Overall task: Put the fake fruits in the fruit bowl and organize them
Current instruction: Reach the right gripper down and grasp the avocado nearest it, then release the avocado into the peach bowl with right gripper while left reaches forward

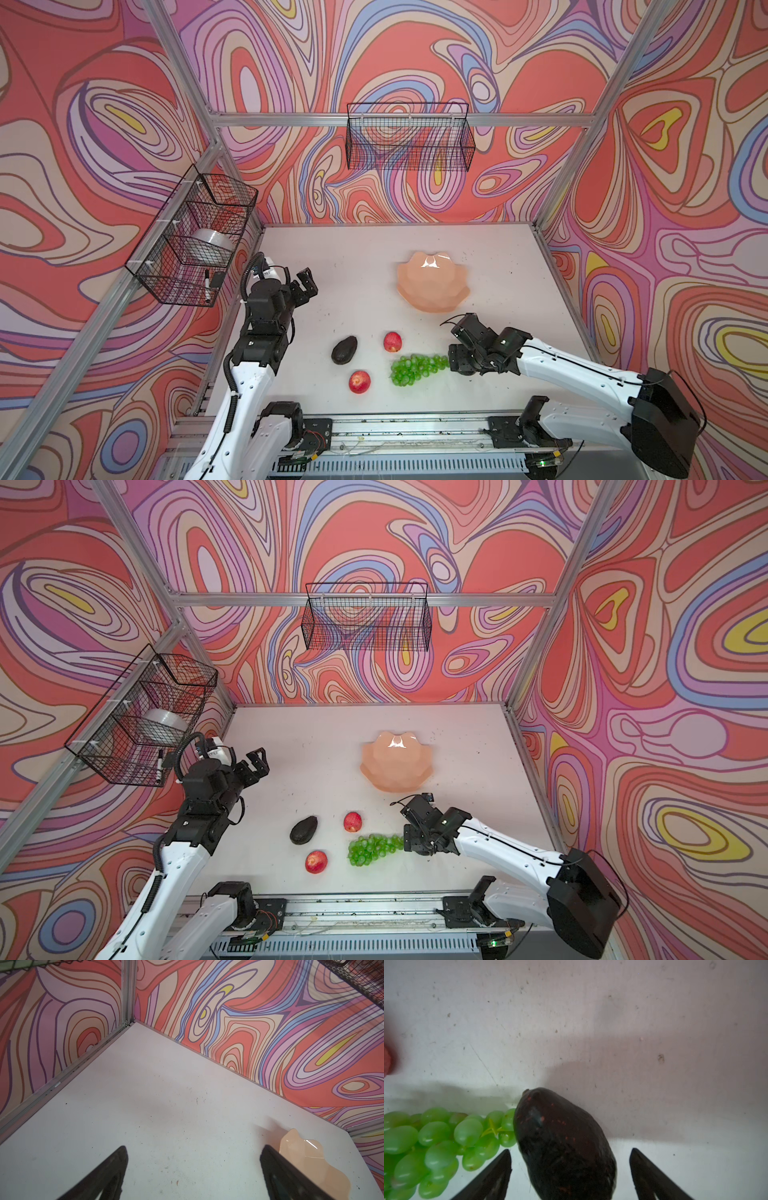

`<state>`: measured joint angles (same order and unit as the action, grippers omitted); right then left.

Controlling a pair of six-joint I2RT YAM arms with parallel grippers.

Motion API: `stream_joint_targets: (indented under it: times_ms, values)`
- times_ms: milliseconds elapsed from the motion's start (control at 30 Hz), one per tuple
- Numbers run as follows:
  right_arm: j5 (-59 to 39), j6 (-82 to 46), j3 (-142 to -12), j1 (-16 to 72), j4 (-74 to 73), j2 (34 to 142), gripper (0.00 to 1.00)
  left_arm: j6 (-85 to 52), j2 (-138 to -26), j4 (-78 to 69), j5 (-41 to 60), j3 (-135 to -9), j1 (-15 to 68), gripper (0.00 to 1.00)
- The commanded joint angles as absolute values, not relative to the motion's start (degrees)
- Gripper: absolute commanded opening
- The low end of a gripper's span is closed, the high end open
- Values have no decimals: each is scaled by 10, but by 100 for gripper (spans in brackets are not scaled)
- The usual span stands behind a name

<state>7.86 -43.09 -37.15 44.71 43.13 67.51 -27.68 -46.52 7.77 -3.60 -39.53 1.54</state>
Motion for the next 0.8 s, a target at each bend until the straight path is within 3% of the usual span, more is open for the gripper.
stream_joint_targets:
  times_ms: [0, 133, 267, 467, 767]
  values:
    - [119, -452, -374, 450, 400, 698, 88, -276, -457, 97, -33, -390, 15, 100]
    - [133, -455, -384, 450, 409, 716, 68, -272, -459, 97, -30, -393, 15, 100]
    - [198, -449, -427, 450, 476, 678, 55, -266, -464, 107, -32, -400, 15, 100]
    - [222, -359, -546, 398, 484, 673, 52, -263, -472, 112, 7, -401, 15, 100]
    - [138, -222, -705, 298, 317, 886, 49, -251, -426, 172, 18, -406, 15, 99]
